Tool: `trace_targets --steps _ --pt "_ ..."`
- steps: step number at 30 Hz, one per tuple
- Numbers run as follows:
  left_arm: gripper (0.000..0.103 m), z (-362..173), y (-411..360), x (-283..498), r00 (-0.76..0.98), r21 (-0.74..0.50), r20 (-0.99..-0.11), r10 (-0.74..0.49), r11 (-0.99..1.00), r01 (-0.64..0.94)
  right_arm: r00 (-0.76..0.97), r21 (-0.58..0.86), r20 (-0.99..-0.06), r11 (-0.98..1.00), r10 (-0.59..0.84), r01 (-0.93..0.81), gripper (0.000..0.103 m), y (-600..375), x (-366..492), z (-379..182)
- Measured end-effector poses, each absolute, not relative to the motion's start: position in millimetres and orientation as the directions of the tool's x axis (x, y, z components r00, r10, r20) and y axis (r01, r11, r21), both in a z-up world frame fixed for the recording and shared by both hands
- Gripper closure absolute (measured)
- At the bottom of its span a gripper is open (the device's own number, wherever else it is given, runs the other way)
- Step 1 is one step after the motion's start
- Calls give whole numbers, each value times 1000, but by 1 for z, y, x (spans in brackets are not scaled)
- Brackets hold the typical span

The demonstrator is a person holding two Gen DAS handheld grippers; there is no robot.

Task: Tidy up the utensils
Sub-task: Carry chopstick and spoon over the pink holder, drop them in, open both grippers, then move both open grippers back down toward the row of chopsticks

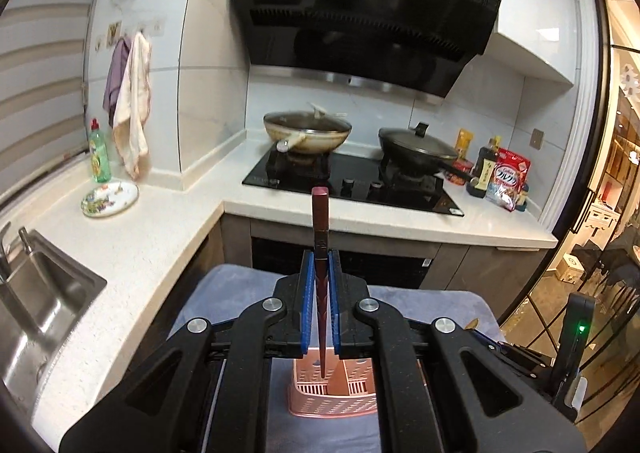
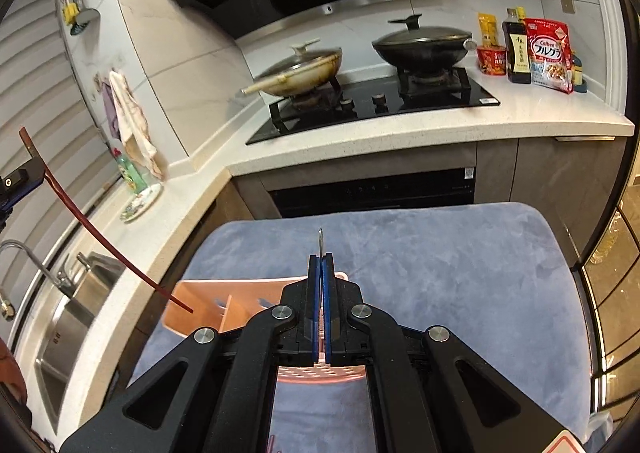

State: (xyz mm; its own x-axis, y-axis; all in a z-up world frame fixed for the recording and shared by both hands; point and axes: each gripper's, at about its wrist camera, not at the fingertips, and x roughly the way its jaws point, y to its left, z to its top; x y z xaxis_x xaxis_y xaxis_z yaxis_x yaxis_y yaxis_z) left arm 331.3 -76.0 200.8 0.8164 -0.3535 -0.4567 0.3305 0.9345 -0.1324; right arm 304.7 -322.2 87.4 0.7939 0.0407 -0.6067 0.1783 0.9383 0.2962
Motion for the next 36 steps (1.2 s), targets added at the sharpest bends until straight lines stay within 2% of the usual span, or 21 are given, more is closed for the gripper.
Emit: trace_targets --steps 4,8,9,10,12,15,18,25,36 --pt "96 177 -79 342 801 -118 -496 -334 940 319 771 280 -635 942 39 183 101 -318 316 67" --pt "95 166 -75 344 791 -127 -514 -331 942 311 759 262 -651 945 24 195 96 -317 318 58" --pt "88 166 -74 343 789 -131 -517 -332 941 311 762 258 -647 947 21 193 96 -317 316 61" --pt "75 167 -71 342 789 -132 -521 -327 943 304 766 255 -643 948 17 193 95 -317 314 64" --pt "61 171 -65 336 798 -129 -518 -307 951 282 778 256 -628 948 13 190 90 -319 303 75" --pt "49 178 -57 320 810 -101 -518 -273 960 260 800 266 -600 947 16 181 79 -321 277 93" --pt "48 178 -46 295 812 -58 -532 -237 968 245 813 273 -581 947 24 167 70 -320 242 105" --pt "47 142 -24 235 771 -17 -603 -206 969 245 794 300 -604 942 67 148 70 -311 158 90" --pt "47 55 -7 147 686 21 -708 -169 965 260 683 255 -724 957 96 136 70 -266 53 5"
